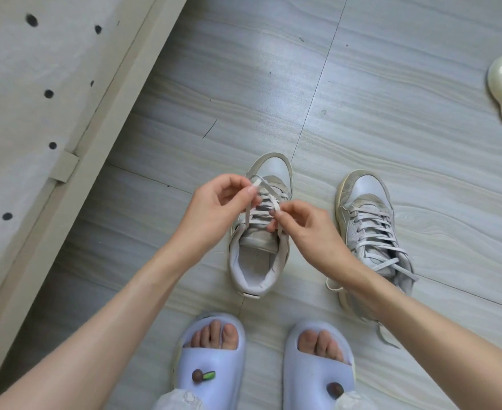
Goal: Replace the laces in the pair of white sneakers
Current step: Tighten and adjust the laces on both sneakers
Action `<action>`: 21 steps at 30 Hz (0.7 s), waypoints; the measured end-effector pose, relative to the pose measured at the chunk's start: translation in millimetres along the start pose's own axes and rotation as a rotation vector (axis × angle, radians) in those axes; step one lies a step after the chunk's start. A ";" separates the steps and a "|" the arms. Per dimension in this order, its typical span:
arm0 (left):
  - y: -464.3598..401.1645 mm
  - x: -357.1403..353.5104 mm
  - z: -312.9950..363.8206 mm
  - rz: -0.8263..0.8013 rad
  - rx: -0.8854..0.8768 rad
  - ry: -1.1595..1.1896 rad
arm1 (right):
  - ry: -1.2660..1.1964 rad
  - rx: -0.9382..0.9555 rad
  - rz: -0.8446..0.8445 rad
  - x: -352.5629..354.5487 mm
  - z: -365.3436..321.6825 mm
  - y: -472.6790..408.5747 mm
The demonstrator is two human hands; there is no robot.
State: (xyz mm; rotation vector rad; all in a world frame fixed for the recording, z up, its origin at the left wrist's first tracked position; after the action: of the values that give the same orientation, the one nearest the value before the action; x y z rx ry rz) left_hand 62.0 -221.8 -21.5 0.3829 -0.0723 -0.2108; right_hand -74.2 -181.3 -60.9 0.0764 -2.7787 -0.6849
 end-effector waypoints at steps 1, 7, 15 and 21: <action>-3.6 -3.3 8.3 -0.004 -0.018 0.011 | 0.047 0.021 -0.012 -2.3 -5.9 -3.4; -30.7 -13.3 28.4 -0.054 0.054 0.257 | 0.239 0.136 -0.137 -25.5 -33.1 -8.2; -26.5 -1.7 -13.9 -0.059 0.086 -0.109 | -0.048 -0.015 -0.113 -18.9 -14.1 -6.9; -17.5 -5.8 -24.8 -0.152 0.115 -0.292 | -0.297 -0.105 -0.091 -8.6 -14.0 -7.3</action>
State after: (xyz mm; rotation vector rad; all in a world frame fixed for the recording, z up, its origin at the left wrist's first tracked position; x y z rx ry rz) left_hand 55.7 -227.4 -51.2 0.4708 -0.3440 -0.4134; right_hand -62.1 -193.1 -54.5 0.0874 -3.0287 -0.9331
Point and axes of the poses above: each hand's wrist, its own y-axis away from the middle knuckle, its own x-axis out of the back of the hand, z = x × y, the point moved 9 cm from there along -y, towards the middle knuckle, and after that the axes turned 1 degree about z, right-handed, at the moved point
